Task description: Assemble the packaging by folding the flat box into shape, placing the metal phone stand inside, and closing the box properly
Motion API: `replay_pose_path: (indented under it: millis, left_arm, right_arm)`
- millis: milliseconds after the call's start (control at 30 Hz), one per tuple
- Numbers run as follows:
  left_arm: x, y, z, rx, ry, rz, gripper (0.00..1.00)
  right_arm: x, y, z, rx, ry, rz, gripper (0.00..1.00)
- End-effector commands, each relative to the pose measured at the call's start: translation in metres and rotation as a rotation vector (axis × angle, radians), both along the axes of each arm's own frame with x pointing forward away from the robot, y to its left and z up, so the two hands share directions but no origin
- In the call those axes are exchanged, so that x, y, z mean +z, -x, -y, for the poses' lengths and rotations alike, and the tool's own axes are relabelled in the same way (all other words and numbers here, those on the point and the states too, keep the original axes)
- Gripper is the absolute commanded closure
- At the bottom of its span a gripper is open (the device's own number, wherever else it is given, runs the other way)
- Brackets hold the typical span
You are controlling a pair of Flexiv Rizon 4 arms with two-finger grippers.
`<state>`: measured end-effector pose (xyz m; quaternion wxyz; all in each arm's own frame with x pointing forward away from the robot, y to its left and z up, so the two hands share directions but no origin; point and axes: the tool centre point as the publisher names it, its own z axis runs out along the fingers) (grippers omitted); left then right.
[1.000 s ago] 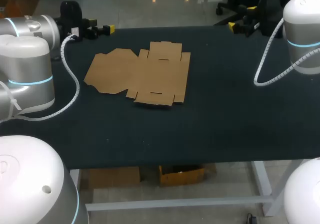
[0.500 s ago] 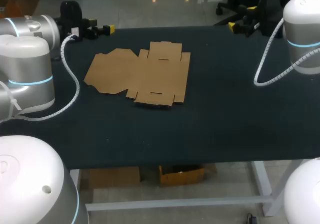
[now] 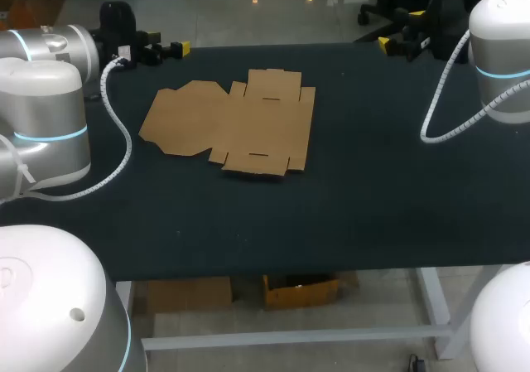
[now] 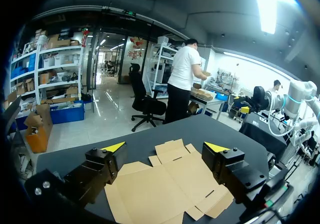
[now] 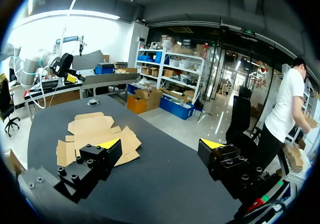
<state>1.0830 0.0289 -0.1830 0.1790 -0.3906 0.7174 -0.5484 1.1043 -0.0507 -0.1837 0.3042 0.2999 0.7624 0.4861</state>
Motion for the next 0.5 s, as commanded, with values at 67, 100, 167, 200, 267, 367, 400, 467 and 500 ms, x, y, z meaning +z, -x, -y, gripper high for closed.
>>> replay_pose_path:
  millis: [67,100,167,200,267,367,400,467,500]
  left_arm:
    - [0.000,0.000,0.000,-0.001,0.000,-0.001,0.00]
    - [0.000,0.000,0.000,-0.001,0.000,-0.001,0.00]
    - [0.000,0.000,0.000,0.001,0.002,-0.008,0.00]
    - [0.000,0.000,0.001,0.001,0.000,-0.011,0.00]
    - [0.001,0.002,0.003,-0.001,-0.008,-0.019,0.00]
    - [0.005,0.003,0.003,-0.009,-0.032,-0.039,0.00]
    - [0.007,0.004,0.003,-0.008,-0.035,-0.046,0.00]
    - [0.010,0.005,0.002,-0.008,-0.040,-0.061,0.00]
    - [0.012,0.006,0.001,-0.007,-0.041,-0.065,0.00]
  right_arm:
    - [-0.001,0.000,0.000,-0.002,-0.001,0.003,0.00]
    - [-0.001,0.000,0.000,-0.002,-0.001,0.003,0.00]
    - [-0.001,0.000,0.000,0.002,0.004,-0.009,0.00]
    - [-0.001,0.000,0.001,-0.004,0.019,-0.030,0.00]
    - [-0.001,0.000,0.001,-0.006,0.037,-0.030,0.00]
    - [0.001,0.001,0.004,-0.010,0.048,-0.037,0.00]
    - [0.002,0.002,0.005,-0.013,0.046,-0.054,0.00]
    - [0.002,0.003,0.007,-0.020,0.055,-0.065,0.00]
    - [0.003,0.004,0.008,-0.026,0.059,-0.082,0.00]
